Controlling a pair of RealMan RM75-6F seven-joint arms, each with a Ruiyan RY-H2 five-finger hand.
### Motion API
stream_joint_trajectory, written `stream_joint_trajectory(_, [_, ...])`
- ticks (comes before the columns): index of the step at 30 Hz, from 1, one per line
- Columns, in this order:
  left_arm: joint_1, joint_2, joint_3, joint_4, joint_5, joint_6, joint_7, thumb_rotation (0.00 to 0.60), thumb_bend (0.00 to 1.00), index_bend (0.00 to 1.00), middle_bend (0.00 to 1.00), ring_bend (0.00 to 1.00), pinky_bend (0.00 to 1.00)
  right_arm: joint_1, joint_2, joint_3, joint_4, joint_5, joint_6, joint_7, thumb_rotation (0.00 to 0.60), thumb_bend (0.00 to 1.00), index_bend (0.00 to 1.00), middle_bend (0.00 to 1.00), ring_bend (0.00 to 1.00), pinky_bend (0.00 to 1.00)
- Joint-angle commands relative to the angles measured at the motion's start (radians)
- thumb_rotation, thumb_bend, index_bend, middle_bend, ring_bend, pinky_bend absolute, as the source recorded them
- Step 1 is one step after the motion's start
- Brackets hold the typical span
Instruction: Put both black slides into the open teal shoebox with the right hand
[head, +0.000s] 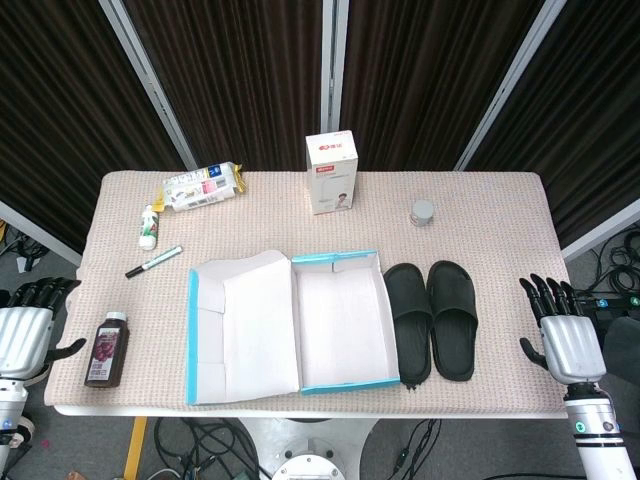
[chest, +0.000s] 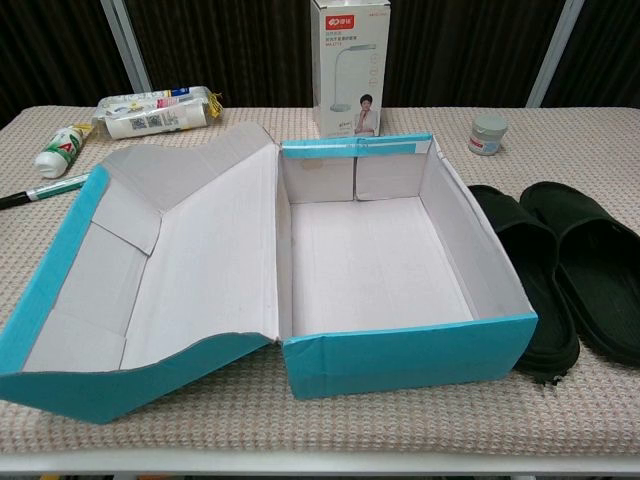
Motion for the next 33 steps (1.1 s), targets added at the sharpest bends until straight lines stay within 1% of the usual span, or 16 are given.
stream_joint_trajectory(1, [0.0, -0.008, 0.002, 0.007, 0.0, 0.0, -0.007, 0.6, 0.07, 0.21, 0.21, 0.16, 0.2, 0.008, 0.003, 0.003, -0.011, 0.001, -0.007, -0.014, 0.6, 0.16, 0.02, 0.05, 0.0, 0.0])
stream_joint_trajectory(7, [-0.003, -0.009, 0.002, 0.001, 0.009, 0.003, 0.0, 0.6, 0.07, 0.21, 0.21, 0.16, 0.2, 0.02, 0.016, 0.009, -0.033, 0.022, -0.023, -0.031, 0.6, 0.16, 0.02, 0.05, 0.0, 0.0])
stream_joint_trajectory(11, [-0.008, 0.0, 0.002, -0.01, 0.007, -0.006, -0.002, 0.6, 0.07, 0.21, 0.21, 0.16, 0.2, 0.036, 0.038, 0.019, -0.067, 0.053, -0.054, -0.035, 0.6, 0.16, 0.02, 0.06, 0.0, 0.0])
stream_joint_trajectory(15, [-0.014, 0.001, 0.0, -0.007, 0.002, -0.016, 0.001, 0.6, 0.07, 0.21, 0.21, 0.16, 0.2, 0.07, 0.076, 0.036, -0.126, 0.121, -0.105, -0.119, 0.6, 0.16, 0.02, 0.08, 0.0, 0.0])
stream_joint_trajectory(20, [-0.013, -0.005, 0.002, 0.006, -0.001, -0.016, -0.017, 0.6, 0.07, 0.21, 0.21, 0.16, 0.2, 0.13, 0.114, 0.06, -0.189, 0.193, -0.184, -0.183, 0.6, 0.16, 0.02, 0.09, 0.0, 0.0])
stream_joint_trajectory(24, [-0.011, -0.023, 0.003, 0.026, -0.002, -0.013, -0.033, 0.6, 0.07, 0.21, 0.21, 0.16, 0.2, 0.206, 0.133, 0.093, -0.215, 0.293, -0.282, -0.211, 0.6, 0.16, 0.02, 0.1, 0.0, 0.0])
stream_joint_trajectory(27, [-0.011, -0.023, 0.01, 0.028, 0.007, -0.015, -0.047, 0.6, 0.07, 0.21, 0.21, 0.16, 0.2, 0.273, 0.137, 0.104, -0.226, 0.39, -0.362, -0.262, 0.6, 0.16, 0.02, 0.11, 0.0, 0.0])
stream_joint_trajectory(29, [-0.011, -0.02, 0.011, 0.032, 0.008, -0.017, -0.055, 0.6, 0.07, 0.22, 0.21, 0.16, 0.2, 0.315, 0.129, 0.106, -0.224, 0.453, -0.404, -0.297, 0.6, 0.16, 0.02, 0.12, 0.0, 0.0])
stream_joint_trajectory(32, [-0.012, -0.01, 0.017, 0.03, 0.006, -0.031, -0.086, 0.6, 0.07, 0.24, 0.21, 0.16, 0.2, 0.391, 0.109, 0.099, -0.217, 0.585, -0.465, -0.362, 0.6, 0.16, 0.02, 0.14, 0.0, 0.0])
stream_joint_trajectory(33, [-0.013, 0.0, 0.024, 0.025, 0.013, -0.041, -0.11, 0.6, 0.07, 0.24, 0.21, 0.16, 0.2, 0.425, 0.102, 0.094, -0.215, 0.645, -0.485, -0.391, 0.6, 0.16, 0.02, 0.13, 0.0, 0.0])
